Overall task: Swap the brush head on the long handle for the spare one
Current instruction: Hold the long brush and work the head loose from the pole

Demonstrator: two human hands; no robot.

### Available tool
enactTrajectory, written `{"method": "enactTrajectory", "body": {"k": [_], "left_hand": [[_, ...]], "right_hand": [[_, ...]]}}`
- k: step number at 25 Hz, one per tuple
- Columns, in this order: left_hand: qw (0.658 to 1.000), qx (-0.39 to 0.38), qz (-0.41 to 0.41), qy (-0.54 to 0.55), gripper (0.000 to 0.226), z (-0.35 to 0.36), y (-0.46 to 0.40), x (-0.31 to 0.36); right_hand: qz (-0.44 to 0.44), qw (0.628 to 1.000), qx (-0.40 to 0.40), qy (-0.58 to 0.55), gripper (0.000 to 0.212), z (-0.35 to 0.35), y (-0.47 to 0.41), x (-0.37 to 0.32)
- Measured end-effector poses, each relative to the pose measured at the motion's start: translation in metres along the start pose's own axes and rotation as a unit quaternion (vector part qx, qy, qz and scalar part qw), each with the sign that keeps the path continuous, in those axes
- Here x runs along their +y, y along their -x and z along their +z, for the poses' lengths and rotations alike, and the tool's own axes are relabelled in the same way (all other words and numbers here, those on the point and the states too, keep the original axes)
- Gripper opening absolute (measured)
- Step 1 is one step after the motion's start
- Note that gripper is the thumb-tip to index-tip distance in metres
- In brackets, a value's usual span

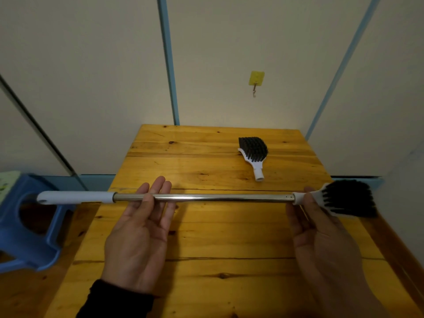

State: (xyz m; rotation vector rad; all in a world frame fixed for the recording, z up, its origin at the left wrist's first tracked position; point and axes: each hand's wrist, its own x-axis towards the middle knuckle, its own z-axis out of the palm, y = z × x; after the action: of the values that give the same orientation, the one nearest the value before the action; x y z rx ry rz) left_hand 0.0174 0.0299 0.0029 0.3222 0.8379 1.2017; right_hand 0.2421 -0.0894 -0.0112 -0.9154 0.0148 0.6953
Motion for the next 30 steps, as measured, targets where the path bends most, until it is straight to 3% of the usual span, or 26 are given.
{"method": "enactTrajectory", "body": {"k": [4,10,19,30], "left_hand": [[1.000,0.014,0.023,-0.005,0.032,0.0008,0.0008,-0.0024],[1.000,-0.028,0.000,-0.012,0.033,-0.0005,-0.0019,0.0049],[1.000,0.022,-0.005,-0.001,0.028,-0.0031,-0.0063,0.0021],[0.998,0.028,0.049,-0.011,0.026,-0.0053,-0.0059,-0.0034]], "right_hand": [[-0.010,1.000,-0.014,0.017,0.029,-0.0027,-0.0014,0.0016],[-0.023,1.000,0.005,0.014,0.052,-0.0067,-0.0031,0.0036],[-0.031,0.999,-0.008,0.042,0.043,-0.0085,-0.0031,0.0061],[-0.009,0.999,0.011,0.050,0.029,-0.0089,-0.0018,0.0083]]}}
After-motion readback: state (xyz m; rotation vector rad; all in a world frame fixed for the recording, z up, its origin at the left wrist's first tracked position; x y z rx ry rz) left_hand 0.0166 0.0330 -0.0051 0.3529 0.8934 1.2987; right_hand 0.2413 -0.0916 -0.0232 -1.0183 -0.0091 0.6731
